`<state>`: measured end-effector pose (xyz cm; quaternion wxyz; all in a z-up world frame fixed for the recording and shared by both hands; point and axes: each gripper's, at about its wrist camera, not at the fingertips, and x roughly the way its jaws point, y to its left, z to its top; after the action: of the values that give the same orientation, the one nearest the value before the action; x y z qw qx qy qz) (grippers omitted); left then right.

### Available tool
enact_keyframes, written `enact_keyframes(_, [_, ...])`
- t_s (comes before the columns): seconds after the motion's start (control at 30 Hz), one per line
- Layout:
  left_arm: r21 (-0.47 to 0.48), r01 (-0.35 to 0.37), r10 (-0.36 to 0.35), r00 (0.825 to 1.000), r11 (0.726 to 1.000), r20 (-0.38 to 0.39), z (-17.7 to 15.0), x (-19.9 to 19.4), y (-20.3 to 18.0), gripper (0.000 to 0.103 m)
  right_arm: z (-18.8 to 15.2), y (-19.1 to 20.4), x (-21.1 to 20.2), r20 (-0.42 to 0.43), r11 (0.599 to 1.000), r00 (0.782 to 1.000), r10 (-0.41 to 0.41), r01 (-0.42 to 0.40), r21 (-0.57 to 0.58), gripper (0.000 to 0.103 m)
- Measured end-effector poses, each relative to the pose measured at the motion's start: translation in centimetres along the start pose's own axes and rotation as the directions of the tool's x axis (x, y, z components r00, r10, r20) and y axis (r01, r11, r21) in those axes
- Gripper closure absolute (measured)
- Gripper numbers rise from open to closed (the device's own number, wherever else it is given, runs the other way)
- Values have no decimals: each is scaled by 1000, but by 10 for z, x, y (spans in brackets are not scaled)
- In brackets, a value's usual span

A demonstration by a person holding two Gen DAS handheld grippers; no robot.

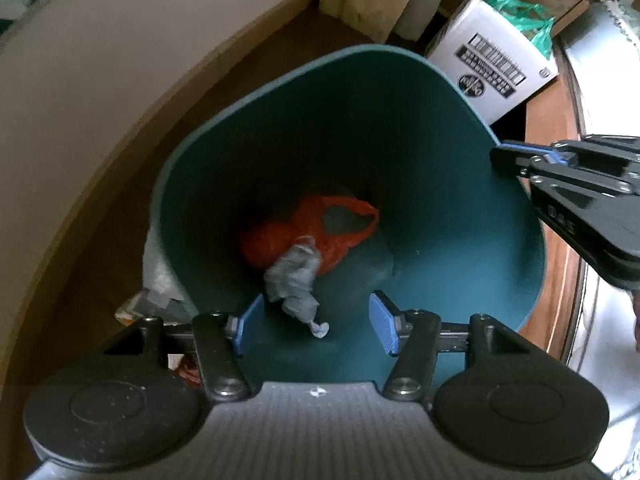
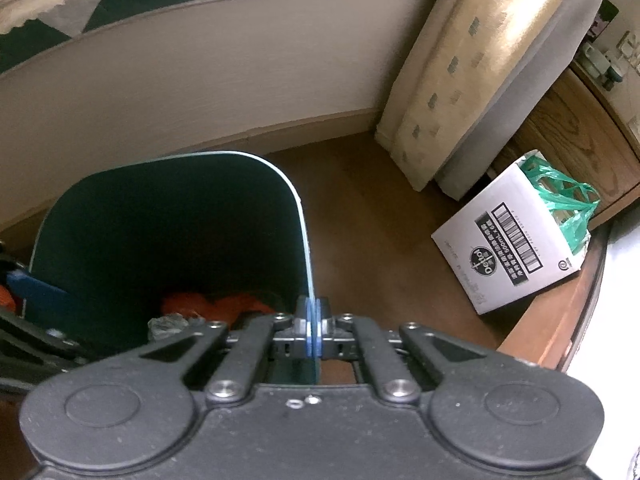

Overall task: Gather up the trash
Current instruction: 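Lower the left tool and grasp the clear plastic wrap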

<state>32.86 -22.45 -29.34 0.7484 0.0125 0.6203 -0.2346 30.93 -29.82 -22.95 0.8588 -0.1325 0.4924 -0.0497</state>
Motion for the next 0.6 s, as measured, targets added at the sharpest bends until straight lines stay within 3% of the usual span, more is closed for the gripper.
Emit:
enact_keyframes(0.17, [-54, 28, -25, 998, 998, 66, -10, -33, 31, 46, 1, -5, 9, -23, 999, 1000, -16, 17, 31, 101])
enact_keyframes(0.3, [-134, -16, 29, 995, 991, 95, -22, -45, 68, 46, 3, -4, 15, -40, 999, 999, -28, 30, 35, 100])
enact_keyframes(0.43, [-222, -90, 105, 993, 971, 56, -35, -31, 109, 46, 5, -12, 23, -81, 999, 997, 10, -6, 39, 101])
enact_keyframes(0.6, [-270, -130, 132, 991, 954, -8, -50, 6, 147, 46, 0, -23, 32, -149, 998, 988, 43, -36, 49, 101])
